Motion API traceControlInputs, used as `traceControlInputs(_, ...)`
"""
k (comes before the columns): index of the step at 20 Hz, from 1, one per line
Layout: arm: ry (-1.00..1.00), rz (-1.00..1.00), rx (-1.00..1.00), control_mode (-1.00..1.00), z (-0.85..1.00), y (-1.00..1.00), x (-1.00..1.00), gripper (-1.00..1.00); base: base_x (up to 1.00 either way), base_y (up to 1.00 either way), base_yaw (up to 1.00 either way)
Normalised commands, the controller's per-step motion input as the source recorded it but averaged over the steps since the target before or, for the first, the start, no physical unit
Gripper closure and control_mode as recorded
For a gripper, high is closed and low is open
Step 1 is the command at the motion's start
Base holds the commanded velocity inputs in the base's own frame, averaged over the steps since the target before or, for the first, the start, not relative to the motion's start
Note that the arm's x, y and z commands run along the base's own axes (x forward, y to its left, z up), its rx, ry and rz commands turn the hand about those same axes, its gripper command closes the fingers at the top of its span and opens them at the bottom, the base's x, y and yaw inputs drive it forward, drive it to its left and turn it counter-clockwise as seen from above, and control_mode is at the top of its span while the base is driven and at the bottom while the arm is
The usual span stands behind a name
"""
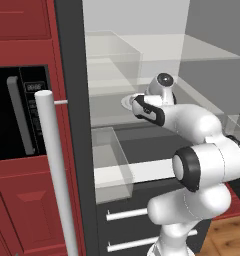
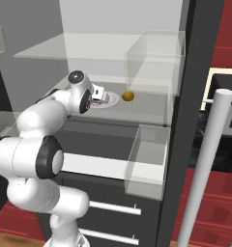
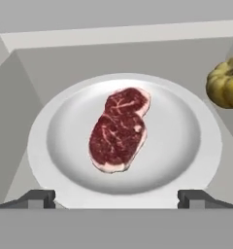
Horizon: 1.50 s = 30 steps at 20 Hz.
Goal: Retrieve the steak from the fridge and place it on the cutting board.
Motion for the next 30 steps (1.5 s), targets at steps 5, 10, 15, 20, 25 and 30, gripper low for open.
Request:
traceControlInputs(5, 0.0, 0.0, 0.0, -1.0, 0.0, 0.0, 0.31, -1.0, 0.0, 0.0, 0.0)
traceControlInputs(10, 0.0, 0.0, 0.0, -1.0, -0.04, 0.0, 0.31, -1.0, 0.0, 0.0, 0.0)
traceControlInputs(15, 0.0, 0.0, 0.0, -1.0, -0.13, 0.0, 0.26, -1.0, 0.0, 0.0, 0.0)
traceControlInputs(20, 0.0, 0.0, 0.0, -1.0, -0.26, 0.0, 0.1, -1.0, 0.0, 0.0, 0.0)
traceControlInputs(25, 0.0, 0.0, 0.0, -1.0, -0.22, 0.0, 0.18, -1.0, 0.0, 0.0, 0.0)
traceControlInputs(30, 0.0, 0.0, 0.0, -1.0, -0.18, 0.0, 0.23, -1.0, 0.0, 0.0, 0.0)
